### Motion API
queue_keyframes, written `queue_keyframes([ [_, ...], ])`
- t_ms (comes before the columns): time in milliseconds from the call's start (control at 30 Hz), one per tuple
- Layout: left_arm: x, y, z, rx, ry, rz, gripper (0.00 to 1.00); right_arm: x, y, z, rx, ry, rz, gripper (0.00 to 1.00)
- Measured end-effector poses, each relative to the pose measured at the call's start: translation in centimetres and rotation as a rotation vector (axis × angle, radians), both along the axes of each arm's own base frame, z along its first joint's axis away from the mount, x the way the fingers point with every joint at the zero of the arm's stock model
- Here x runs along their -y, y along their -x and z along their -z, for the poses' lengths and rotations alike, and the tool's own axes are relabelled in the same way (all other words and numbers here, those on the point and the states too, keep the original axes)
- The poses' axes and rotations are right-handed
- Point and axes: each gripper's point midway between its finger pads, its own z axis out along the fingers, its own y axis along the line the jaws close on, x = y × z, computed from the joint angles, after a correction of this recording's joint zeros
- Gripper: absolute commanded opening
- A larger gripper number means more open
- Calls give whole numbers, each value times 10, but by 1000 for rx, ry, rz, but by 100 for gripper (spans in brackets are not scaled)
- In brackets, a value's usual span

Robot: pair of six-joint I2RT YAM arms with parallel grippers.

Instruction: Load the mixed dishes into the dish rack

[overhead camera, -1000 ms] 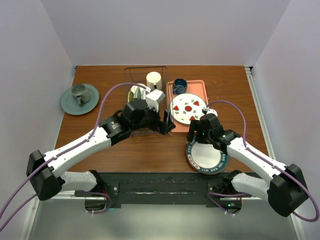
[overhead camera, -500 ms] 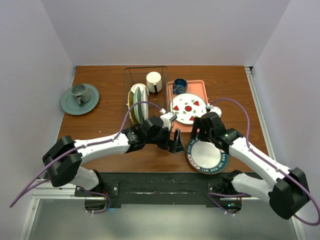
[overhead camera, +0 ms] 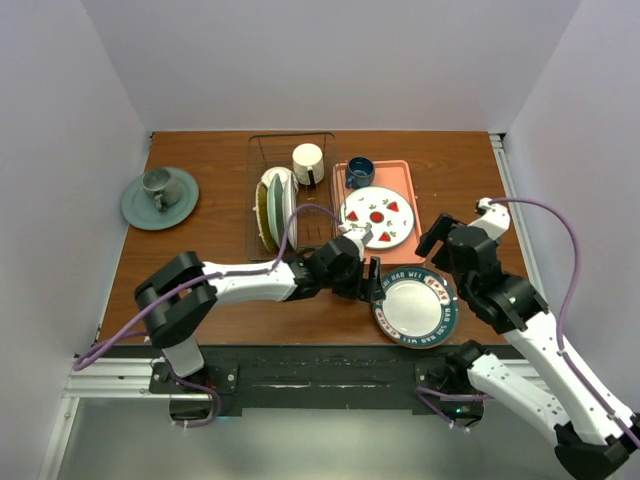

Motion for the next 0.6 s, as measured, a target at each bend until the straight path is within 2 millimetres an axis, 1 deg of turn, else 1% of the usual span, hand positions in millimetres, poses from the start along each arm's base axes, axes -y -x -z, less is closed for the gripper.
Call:
queue_keyframes([
  [67, 13, 0, 2, 5, -4, 9, 76, 5, 3, -12, 32, -9, 18, 84],
  [133, 24, -3, 7, 12, -24, 8, 75, 8, 5, -19, 49, -15, 25, 84],
  [267, 35, -9, 26, 37, -114, -8, 75, 11, 7, -18, 42, -10, 30, 84],
  [367, 30, -7, 45, 41, -195, -13, 73, 12, 8, -17, 37, -3, 35, 85],
  [400, 28, -6, 49, 45, -214, -17, 70, 13, 8, -17, 37, -2, 36, 85],
  [467, 25, -6, 50, 62, -240, -22, 68, 13, 8, -17, 38, -2, 36, 85],
  [567, 20, -6, 51, 84, -270, -32, 62, 13, 9, -18, 42, -5, 36, 85],
  [600, 19, -6, 52, 89, -276, -36, 58, 13, 9, -18, 43, -5, 36, 85],
])
